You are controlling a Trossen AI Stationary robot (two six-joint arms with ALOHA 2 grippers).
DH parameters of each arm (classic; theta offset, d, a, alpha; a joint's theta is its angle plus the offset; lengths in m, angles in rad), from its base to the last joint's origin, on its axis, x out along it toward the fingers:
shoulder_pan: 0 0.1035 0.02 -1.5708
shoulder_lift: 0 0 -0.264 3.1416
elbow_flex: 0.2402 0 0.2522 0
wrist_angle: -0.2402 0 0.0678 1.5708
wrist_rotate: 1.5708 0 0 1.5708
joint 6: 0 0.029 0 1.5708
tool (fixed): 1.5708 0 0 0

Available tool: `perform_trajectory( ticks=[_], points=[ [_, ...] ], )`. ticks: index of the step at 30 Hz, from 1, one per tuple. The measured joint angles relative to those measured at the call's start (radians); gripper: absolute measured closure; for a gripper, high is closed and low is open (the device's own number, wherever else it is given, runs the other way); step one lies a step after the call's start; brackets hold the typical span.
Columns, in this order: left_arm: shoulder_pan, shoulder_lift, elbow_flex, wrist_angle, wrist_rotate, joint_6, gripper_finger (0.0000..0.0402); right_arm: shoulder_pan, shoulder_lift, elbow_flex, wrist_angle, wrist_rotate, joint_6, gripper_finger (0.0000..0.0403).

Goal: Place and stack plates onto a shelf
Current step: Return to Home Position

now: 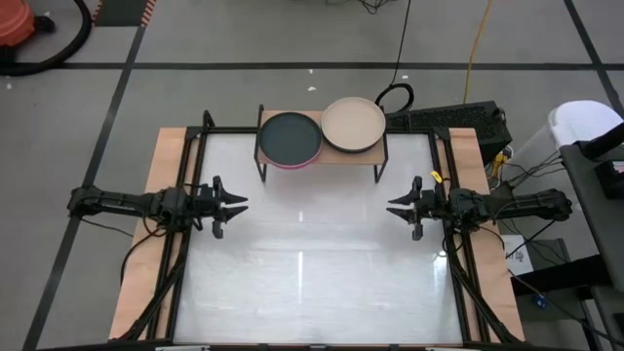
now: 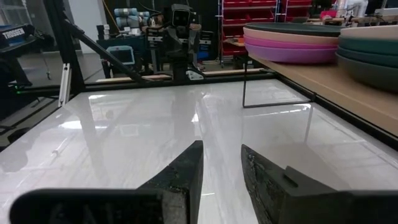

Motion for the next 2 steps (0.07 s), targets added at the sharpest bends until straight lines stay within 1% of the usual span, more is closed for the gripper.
perform_trajectory(
  ticks=[2],
  points=[
    [0.000,0.000,0.000,0.000,0.000,0.000,0.0277,0.000,0.000,0.000,0.000,0.000,0.000,0.0310]
  ],
)
